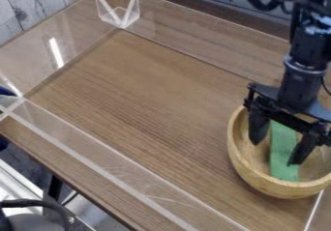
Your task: Remove the green block from inside the brown bowl and put it on the table
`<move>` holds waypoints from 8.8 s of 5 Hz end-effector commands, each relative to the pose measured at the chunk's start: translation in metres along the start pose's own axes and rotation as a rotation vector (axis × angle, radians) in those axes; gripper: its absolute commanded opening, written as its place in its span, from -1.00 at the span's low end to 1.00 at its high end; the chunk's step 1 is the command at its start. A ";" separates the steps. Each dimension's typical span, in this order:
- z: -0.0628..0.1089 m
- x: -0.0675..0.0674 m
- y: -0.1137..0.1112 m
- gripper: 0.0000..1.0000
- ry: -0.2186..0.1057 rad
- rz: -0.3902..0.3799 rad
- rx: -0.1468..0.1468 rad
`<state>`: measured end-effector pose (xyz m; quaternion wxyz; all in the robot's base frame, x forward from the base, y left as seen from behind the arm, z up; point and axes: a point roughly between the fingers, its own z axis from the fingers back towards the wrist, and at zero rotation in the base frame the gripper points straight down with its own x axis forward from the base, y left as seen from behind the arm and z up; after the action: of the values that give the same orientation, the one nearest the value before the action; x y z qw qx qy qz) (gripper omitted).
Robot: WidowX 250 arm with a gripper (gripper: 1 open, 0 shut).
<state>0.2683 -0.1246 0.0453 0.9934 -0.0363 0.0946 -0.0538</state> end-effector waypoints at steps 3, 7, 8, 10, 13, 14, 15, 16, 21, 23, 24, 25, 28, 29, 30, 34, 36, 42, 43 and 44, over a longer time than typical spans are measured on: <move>-0.002 0.012 -0.010 1.00 -0.045 0.026 -0.032; -0.004 0.017 -0.015 1.00 -0.060 0.047 -0.044; -0.005 0.018 -0.016 1.00 -0.064 0.052 -0.046; -0.004 0.019 -0.017 -1.00 -0.069 0.056 -0.051; 0.024 0.016 -0.018 -1.00 -0.108 0.037 -0.072; 0.043 0.014 -0.019 -1.00 -0.144 0.026 -0.081; 0.080 0.018 -0.017 -1.00 -0.212 0.024 -0.090; 0.109 0.028 -0.006 -1.00 -0.267 0.036 -0.105; 0.125 0.072 0.059 -1.00 -0.308 0.129 -0.109; 0.113 0.080 0.077 -1.00 -0.308 0.160 -0.099; 0.107 0.074 0.094 -1.00 -0.309 0.189 -0.092; 0.098 0.079 0.080 -1.00 -0.303 0.165 -0.094; 0.076 0.086 0.054 -1.00 -0.285 0.089 -0.094; 0.070 0.088 0.056 -1.00 -0.286 0.096 -0.095; 0.079 0.075 0.063 -1.00 -0.302 0.105 -0.096; 0.099 0.018 0.112 -1.00 -0.328 0.150 -0.051; 0.068 -0.005 0.154 -1.00 -0.302 0.174 0.003; 0.008 0.010 0.199 -1.00 -0.246 0.211 0.043; 0.006 0.012 0.200 -1.00 -0.241 0.216 0.041; 0.005 0.012 0.201 -1.00 -0.236 0.220 0.039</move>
<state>0.2927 0.0674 0.0210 0.9985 -0.0171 0.0012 0.0528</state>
